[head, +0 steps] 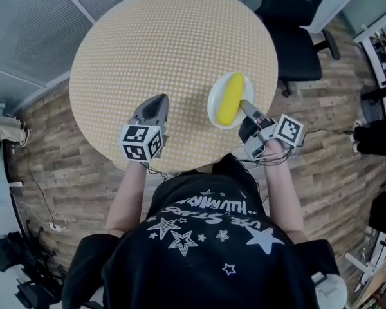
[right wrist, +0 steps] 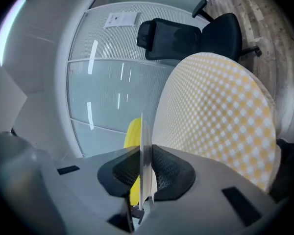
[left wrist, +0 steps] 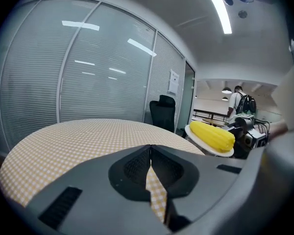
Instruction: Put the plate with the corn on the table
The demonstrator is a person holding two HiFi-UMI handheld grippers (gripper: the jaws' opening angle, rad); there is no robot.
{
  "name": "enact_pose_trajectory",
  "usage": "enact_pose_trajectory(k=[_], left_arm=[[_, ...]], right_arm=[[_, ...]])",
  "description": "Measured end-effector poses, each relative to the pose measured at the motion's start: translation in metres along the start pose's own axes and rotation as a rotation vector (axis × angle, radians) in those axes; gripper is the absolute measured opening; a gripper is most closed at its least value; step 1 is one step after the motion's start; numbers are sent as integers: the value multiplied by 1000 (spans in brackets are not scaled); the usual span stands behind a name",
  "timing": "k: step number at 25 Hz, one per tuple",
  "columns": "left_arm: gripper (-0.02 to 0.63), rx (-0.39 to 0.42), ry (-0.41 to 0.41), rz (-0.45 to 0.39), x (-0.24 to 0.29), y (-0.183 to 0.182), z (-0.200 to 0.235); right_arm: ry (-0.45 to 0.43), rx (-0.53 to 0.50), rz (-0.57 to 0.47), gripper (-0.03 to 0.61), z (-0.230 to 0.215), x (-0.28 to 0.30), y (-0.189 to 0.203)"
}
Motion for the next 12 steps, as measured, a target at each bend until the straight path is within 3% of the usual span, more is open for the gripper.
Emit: enact_pose_trajectory(k=[12], left_arm=[[8,-38,-151,9,62,-23,-32]], right_arm=[[1,35,218,55,-39,57,-89]])
Point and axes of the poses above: the fingertips, and each gripper's own axes: x forward along the fingers, z to its left, y out of its underside, the point moved 8 cm from there along -x, backward along the fingers, and after that the axes turned 14 degrees about -y, right-handed, at the moved point
